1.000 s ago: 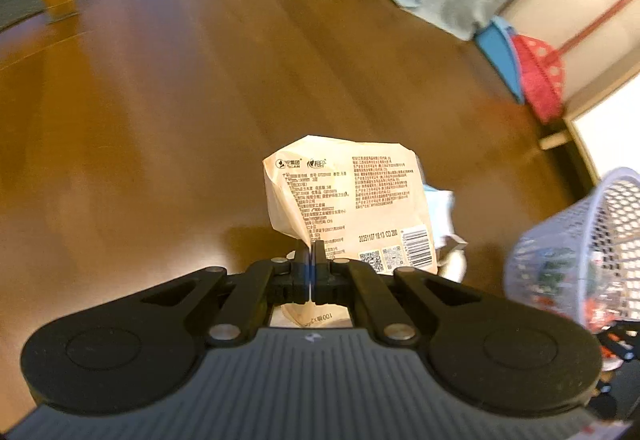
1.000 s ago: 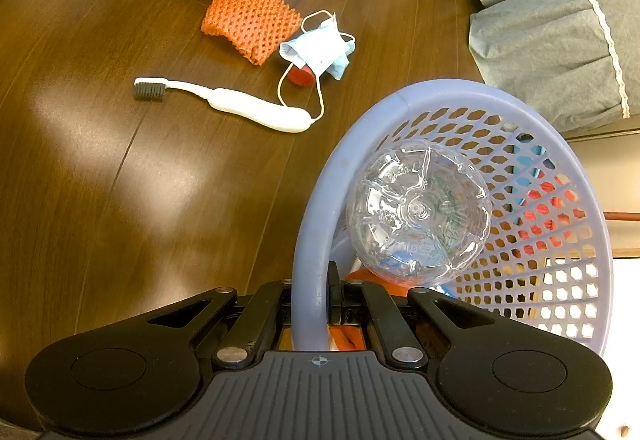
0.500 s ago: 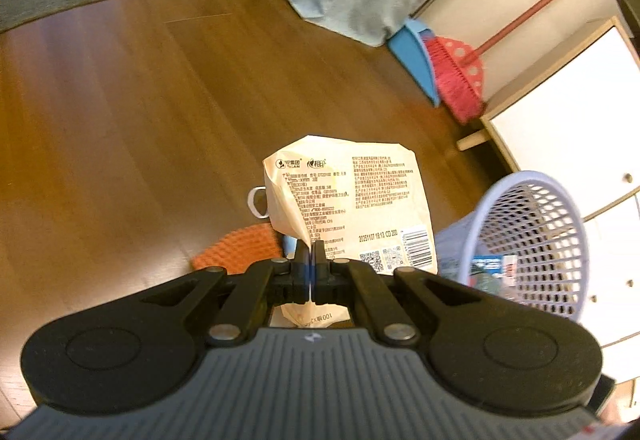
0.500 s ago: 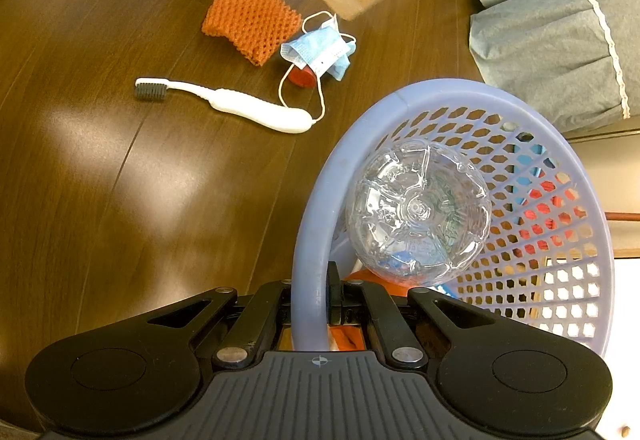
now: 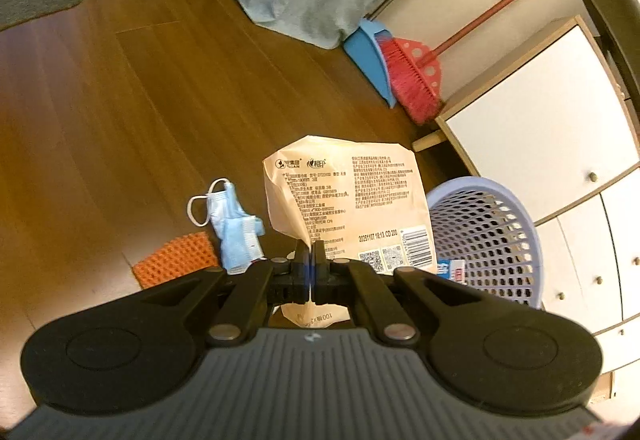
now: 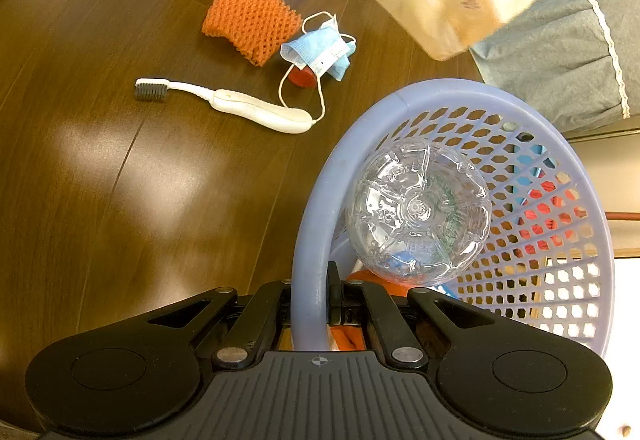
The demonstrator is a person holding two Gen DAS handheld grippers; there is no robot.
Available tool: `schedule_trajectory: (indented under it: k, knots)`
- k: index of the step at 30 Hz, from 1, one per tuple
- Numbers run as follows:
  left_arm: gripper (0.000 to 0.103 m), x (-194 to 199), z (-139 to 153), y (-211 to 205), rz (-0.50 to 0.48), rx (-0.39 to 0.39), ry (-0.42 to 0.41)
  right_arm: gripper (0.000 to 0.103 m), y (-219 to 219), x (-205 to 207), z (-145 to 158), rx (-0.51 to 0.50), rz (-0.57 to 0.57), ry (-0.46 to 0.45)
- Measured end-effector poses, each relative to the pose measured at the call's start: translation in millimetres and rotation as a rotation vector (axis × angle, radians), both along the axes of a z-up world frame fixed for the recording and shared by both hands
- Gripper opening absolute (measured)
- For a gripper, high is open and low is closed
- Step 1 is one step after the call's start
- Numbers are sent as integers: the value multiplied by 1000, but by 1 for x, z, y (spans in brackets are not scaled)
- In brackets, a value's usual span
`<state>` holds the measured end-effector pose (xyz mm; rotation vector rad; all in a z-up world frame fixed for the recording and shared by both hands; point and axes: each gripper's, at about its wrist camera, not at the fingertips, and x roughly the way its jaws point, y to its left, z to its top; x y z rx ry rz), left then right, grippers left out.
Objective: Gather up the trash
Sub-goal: 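Carry the packet with the left gripper over the wastebasket and release it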
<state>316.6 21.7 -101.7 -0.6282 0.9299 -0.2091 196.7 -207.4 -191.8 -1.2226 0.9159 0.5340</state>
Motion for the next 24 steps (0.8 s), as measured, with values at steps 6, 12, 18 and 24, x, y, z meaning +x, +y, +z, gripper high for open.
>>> schedule_trajectory:
  k: [6,12,18,24]
  knots:
    - [0,3,12,-10,-23,-35,-23,0,0,0,0,0,4,1]
    - [0,8,20,-26,-65,-60,-32,0,0,0,0,0,6,2]
    - [0,16,25,-49,-129,-67,-45,0,0,1,1,2,6,2]
    - [0,23,30,-69,-175,-61,-64,0,0,2,1,4,5,2]
